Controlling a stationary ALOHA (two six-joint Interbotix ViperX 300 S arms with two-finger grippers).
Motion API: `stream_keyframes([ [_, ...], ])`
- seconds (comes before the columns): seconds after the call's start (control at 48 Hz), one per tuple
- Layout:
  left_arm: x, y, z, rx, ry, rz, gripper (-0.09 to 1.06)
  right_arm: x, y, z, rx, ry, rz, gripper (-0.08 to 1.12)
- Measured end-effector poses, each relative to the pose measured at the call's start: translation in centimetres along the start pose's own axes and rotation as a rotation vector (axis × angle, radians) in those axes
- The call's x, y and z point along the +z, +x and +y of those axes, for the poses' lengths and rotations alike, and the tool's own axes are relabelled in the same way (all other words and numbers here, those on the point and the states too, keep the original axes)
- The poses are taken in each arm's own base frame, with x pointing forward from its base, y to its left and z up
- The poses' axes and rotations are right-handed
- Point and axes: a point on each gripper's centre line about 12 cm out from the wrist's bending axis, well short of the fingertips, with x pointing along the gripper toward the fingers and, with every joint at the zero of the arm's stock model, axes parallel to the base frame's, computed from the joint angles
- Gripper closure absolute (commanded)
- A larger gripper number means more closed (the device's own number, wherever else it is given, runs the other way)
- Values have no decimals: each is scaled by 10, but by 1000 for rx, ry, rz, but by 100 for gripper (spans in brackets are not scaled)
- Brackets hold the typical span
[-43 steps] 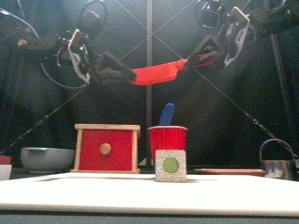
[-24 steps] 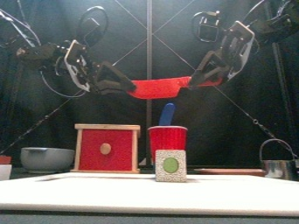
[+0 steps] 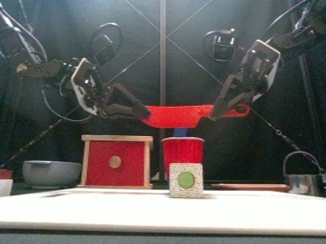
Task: Cut the sushi into 4 pieces with the knife
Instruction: Cut the sushi into 4 pieces
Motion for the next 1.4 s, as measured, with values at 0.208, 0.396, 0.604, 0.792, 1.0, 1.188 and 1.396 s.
stream_keyframes([
  [0.208, -14, 5, -16, -31, -11, 5, 85, -11, 9, 10, 22, 16, 45, 83],
  [0.396, -24, 8, -23, -38, -25, 25, 85, -19, 16, 15, 30, 22, 80, 83],
  [0.604, -32, 12, -25, -38, -23, 44, 85, -28, 24, 16, 28, 27, 116, 83],
  [0.792, -38, 16, -26, -49, -15, 57, 86, -35, 30, 17, 27, 27, 144, 83],
  [1.0, -43, 18, -27, -53, -4, 74, 88, -39, 34, 17, 25, 26, 162, 83],
  [1.188, -47, 20, -27, -54, 0, 84, 89, -42, 38, 17, 22, 26, 177, 83],
  [1.396, -49, 20, -25, -52, 10, 90, 89, -45, 42, 16, 17, 27, 191, 83],
])
